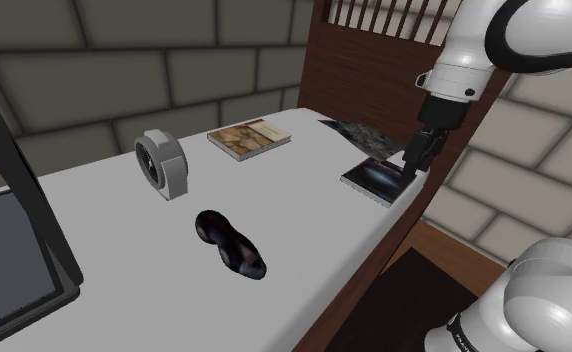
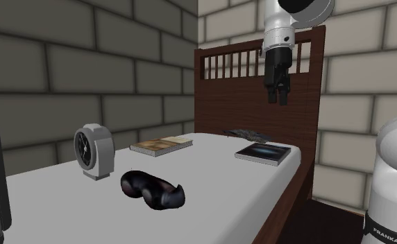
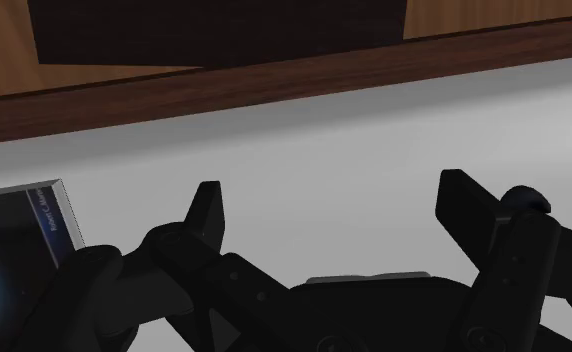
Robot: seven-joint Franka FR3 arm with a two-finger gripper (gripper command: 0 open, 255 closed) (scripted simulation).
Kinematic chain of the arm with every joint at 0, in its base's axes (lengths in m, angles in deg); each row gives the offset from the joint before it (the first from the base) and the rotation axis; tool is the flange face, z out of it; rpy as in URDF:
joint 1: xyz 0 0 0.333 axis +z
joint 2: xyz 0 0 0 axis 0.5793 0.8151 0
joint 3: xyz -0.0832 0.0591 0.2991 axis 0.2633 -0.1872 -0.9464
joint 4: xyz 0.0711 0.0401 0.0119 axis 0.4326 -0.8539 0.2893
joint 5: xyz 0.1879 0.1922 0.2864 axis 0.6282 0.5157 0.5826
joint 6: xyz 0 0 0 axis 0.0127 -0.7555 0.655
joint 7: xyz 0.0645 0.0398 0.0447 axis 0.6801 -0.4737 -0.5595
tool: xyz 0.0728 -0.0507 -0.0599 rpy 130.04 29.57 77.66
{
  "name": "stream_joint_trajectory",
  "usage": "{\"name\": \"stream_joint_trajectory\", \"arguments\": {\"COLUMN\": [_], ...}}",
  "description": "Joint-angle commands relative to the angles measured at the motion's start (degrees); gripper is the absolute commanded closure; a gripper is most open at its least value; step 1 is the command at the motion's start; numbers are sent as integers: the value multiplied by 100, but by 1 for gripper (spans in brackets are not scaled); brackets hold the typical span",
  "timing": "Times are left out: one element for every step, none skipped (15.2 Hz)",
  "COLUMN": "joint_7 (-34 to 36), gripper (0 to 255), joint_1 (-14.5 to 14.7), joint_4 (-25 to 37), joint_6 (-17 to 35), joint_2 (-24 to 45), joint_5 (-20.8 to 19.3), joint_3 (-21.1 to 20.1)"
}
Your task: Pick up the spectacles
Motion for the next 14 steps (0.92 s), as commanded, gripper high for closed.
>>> {"name": "stream_joint_trajectory", "arguments": {"joint_7": [0,126,250,375,501,626,753,880,1009,1140,1274,1411,1551,1693], "gripper": [0,0,0,0,0,0,0,0,0,0,0,0,0,0], "joint_1": [0,35,67,98,127,152,175,194,211,223,234,242,247,246], "joint_4": [0,-4,-1,11,31,58,94,138,189,249,316,391,473,564], "joint_6": [0,130,260,390,520,649,777,903,1027,1149,1268,1384,1497,1605], "joint_2": [0,105,218,341,471,609,755,908,1069,1236,1411,1592,1779,1972], "joint_5": [0,60,116,165,210,248,279,303,320,328,326,315,293,261], "joint_3": [0,-138,-277,-414,-550,-686,-821,-955,-1088,-1221,-1351,-1480,-1608,-1737]}}
